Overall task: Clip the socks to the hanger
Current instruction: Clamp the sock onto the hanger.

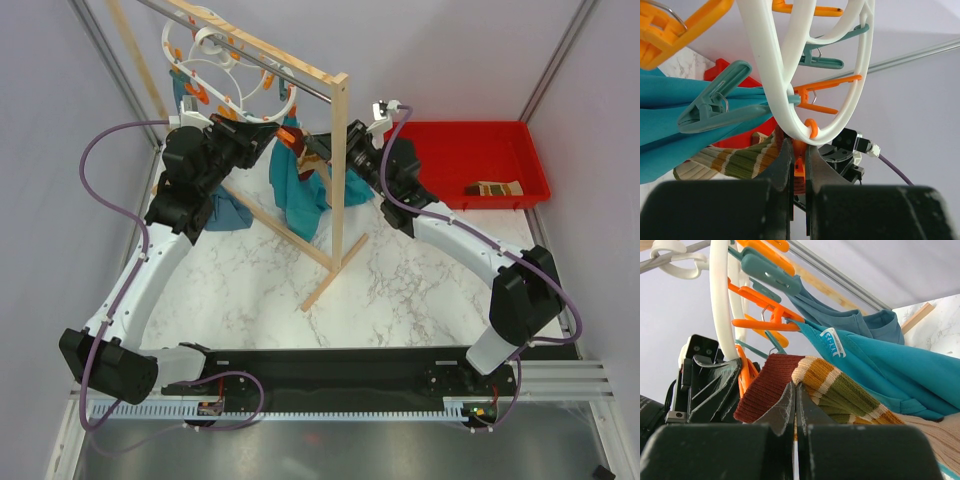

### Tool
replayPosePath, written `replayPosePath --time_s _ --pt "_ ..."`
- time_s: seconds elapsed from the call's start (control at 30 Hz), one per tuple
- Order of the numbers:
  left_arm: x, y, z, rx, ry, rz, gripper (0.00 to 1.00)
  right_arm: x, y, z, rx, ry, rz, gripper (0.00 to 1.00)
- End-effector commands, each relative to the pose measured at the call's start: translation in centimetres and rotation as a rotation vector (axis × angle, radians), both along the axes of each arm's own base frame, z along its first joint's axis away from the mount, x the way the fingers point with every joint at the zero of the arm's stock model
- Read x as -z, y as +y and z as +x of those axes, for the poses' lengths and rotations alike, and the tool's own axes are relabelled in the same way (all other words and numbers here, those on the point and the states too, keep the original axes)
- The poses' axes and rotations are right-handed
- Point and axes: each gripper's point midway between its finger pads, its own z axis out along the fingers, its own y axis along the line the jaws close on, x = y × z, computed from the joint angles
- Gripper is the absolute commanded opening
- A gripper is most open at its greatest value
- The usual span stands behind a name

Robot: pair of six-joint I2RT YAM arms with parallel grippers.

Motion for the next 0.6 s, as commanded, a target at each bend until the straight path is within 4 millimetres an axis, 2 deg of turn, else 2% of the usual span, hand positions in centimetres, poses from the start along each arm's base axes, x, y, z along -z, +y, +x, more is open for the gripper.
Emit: replayPosePath --time_s 0.0,0.23,0.33,0.4,0.47,0.5,0.53,0.57 --pt "3.9 -0.1 0.2 0.008 0.124 0.064 0.02 -2.4 -0.1 -0.4 0.003 -0.066 0.019 0.0" --pt "3.7 -0.1 0.1 0.008 0.12 0.062 0.02 -1.7 -0.3 -0.8 0.004 -0.058 0.024 0.0" --pt "3.6 -0.1 0.0 0.008 0.117 0.061 0.02 -2.6 -0.6 -0.9 0.014 -0.074 0.025 0.0" --pt "2.8 0.0 0.0 0.008 0.101 0.056 0.02 -3.7 -0.6 -0.9 0.015 -0.088 0.029 0.0" --pt "1.7 -0.2 -0.4 0.014 0.078 0.049 0.02 -4.3 -0.7 -1.0 0.014 -0.094 0.032 0.0" --pt "1.1 -0.8 -1.3 0.069 0.05 0.056 0.02 -4.5 -0.7 -1.0 0.014 -0.098 0.034 0.0" --pt "-3.8 -0.8 -1.1 0.056 -0.167 0.035 0.02 -4.6 -0.7 -1.0 0.014 -0.098 0.034 0.0" --pt "-3.6 -0.7 -1.2 0.05 -0.17 0.059 0.02 -4.7 -0.7 -1.0 0.013 -0.098 0.039 0.0"
